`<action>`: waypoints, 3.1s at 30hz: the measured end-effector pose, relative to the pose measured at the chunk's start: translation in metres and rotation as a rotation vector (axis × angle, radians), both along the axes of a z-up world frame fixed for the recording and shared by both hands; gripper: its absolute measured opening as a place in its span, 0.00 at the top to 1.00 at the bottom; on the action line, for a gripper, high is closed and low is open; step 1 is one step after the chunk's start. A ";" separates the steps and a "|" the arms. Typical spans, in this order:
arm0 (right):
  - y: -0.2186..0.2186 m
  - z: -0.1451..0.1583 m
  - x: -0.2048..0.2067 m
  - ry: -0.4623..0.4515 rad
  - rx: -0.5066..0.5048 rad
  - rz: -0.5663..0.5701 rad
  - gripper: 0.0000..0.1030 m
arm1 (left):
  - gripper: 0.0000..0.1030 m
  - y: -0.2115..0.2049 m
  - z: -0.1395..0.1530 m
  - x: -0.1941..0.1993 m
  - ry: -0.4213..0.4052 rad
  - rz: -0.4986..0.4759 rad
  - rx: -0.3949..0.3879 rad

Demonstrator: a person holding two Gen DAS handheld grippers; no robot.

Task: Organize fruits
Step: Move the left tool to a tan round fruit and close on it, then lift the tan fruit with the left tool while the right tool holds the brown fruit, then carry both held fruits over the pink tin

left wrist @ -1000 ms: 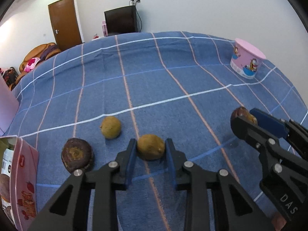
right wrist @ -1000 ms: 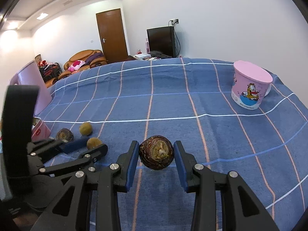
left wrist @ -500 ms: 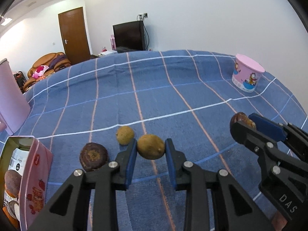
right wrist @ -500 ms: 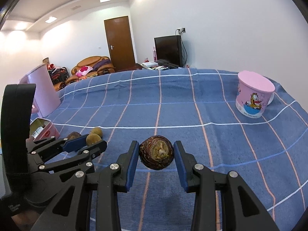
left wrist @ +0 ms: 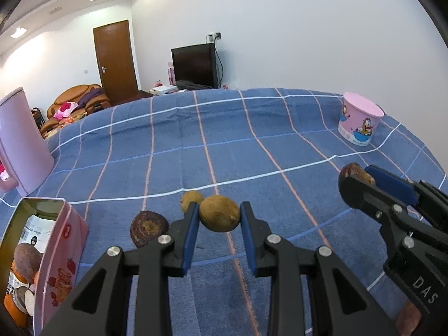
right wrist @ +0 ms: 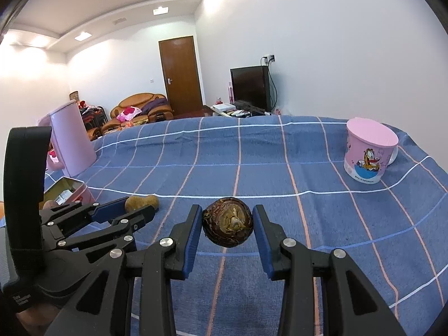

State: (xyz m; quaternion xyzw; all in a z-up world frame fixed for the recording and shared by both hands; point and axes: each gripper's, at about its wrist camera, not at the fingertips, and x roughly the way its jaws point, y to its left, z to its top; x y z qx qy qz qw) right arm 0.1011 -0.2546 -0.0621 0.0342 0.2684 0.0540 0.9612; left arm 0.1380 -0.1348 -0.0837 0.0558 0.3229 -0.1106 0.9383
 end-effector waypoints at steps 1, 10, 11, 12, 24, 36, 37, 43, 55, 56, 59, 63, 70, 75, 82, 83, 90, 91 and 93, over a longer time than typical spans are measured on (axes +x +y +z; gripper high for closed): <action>0.000 0.000 -0.001 -0.005 0.000 -0.001 0.62 | 0.70 0.000 0.001 -0.002 -0.009 0.003 0.001; 0.002 0.004 -0.008 -0.049 -0.006 0.002 0.62 | 0.70 0.000 0.006 -0.012 -0.065 0.013 0.019; 0.002 0.004 -0.009 -0.054 -0.007 0.001 0.62 | 0.70 0.000 0.007 -0.013 -0.069 0.013 0.020; 0.002 0.005 -0.010 -0.060 -0.008 0.000 0.62 | 0.70 0.000 0.007 -0.014 -0.073 0.013 0.021; 0.005 0.010 -0.022 -0.127 -0.027 0.004 0.62 | 0.70 0.004 0.011 -0.025 -0.120 0.031 0.018; 0.009 0.014 -0.030 -0.173 -0.043 0.014 0.62 | 0.70 0.008 0.015 -0.035 -0.170 0.049 0.014; 0.009 0.014 -0.031 -0.176 -0.043 0.014 0.62 | 0.70 0.009 0.016 -0.036 -0.174 0.051 0.013; 0.011 0.016 -0.037 -0.202 -0.049 0.016 0.62 | 0.70 0.013 0.019 -0.042 -0.204 0.071 0.011; 0.016 0.018 -0.043 -0.242 -0.077 0.015 0.62 | 0.70 0.018 0.023 -0.053 -0.261 0.098 0.011; 0.016 0.018 -0.044 -0.245 -0.079 0.014 0.62 | 0.70 0.019 0.023 -0.053 -0.262 0.100 0.011; 0.016 0.018 -0.046 -0.257 -0.082 0.016 0.62 | 0.70 0.021 0.023 -0.055 -0.268 0.109 0.008; 0.018 0.018 -0.046 -0.256 -0.087 0.018 0.62 | 0.70 0.023 0.023 -0.056 -0.271 0.112 0.009; 0.020 0.017 -0.044 -0.243 -0.083 0.019 0.62 | 0.70 0.026 0.023 -0.061 -0.277 0.109 0.017; 0.030 0.016 -0.039 -0.223 -0.089 0.044 0.62 | 0.70 0.035 0.024 -0.065 -0.285 0.115 0.024; 0.049 0.014 -0.027 -0.176 -0.058 0.104 0.62 | 0.70 0.057 0.025 -0.068 -0.276 0.143 0.025; 0.053 0.014 -0.025 -0.173 -0.056 0.112 0.62 | 0.70 0.061 0.025 -0.068 -0.273 0.147 0.024; 0.091 0.026 -0.015 -0.163 -0.050 0.200 0.62 | 0.70 0.098 0.036 -0.072 -0.278 0.208 0.032; 0.098 0.027 -0.013 -0.163 -0.053 0.214 0.62 | 0.70 0.105 0.038 -0.074 -0.279 0.219 0.037; 0.112 0.029 -0.010 -0.163 -0.057 0.243 0.62 | 0.70 0.114 0.039 -0.075 -0.277 0.229 0.050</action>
